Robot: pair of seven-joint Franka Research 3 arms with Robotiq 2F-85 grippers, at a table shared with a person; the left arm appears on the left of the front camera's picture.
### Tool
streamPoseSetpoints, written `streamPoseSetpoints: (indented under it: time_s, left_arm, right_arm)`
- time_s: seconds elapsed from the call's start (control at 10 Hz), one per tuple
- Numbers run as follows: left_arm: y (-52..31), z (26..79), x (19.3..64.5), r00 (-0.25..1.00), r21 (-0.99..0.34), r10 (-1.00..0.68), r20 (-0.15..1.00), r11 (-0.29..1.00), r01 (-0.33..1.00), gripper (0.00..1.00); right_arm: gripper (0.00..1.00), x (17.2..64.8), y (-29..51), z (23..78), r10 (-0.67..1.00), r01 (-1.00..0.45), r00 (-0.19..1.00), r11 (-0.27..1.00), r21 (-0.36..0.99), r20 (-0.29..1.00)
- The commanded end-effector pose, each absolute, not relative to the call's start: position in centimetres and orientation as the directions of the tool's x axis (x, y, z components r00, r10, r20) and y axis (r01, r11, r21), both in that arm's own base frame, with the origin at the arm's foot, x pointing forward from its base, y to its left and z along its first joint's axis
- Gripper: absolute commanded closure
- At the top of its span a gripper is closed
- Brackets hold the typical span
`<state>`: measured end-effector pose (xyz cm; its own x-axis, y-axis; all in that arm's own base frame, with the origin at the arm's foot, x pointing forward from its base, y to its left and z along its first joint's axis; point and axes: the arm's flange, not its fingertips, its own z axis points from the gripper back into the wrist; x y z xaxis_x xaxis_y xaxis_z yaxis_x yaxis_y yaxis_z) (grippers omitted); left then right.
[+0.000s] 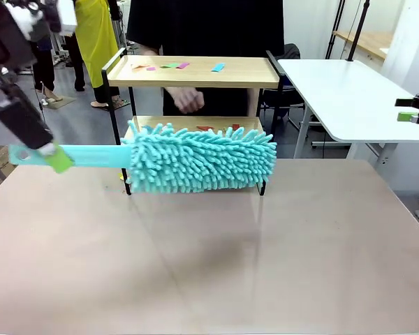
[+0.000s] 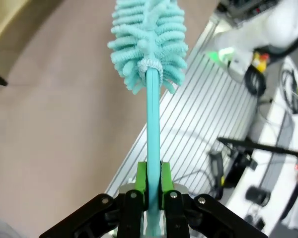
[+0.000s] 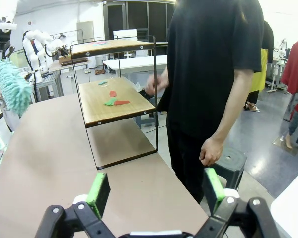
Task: Clean the shelf.
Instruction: Clean the specific section of the Shelf indicated by the human with the Duster.
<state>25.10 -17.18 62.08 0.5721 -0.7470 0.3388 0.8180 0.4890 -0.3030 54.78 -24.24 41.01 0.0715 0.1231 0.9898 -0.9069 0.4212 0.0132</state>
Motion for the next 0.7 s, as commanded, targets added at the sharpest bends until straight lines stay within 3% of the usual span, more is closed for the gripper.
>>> streamPoseSetpoints:
  time_s: [0.0,0.2,0.4,0.6]
  left_arm:
    - [-19.6,61.2,22.7,0.699,-0.266,-0.625,0.347,0.649,0.713,0.87]
    - [-21.9,60.3,22.4,0.787,-0.214,-0.515,0.34,0.773,0.598,0.87]
    - [-22.3,60.8,22.8,0.729,-0.262,-0.588,0.35,0.686,0.679,0.87]
    - [-22.3,60.5,22.4,0.764,-0.236,-0.552,0.334,0.736,0.635,0.87]
  right_arm:
    - [0.0,54.8,-24.0,41.4,0.124,-0.908,0.064,0.418,0.006,0.99]
    - [0.0,54.8,-24.0,41.4,0.124,-0.908,0.064,0.418,0.006,0.99]
    - [0.0,54.8,-24.0,41.4,0.124,-0.908,0.064,0.418,0.006,0.99]
    - [0.0,54.8,-24.0,41.4,0.124,-0.908,0.064,0.418,0.006,0.99]
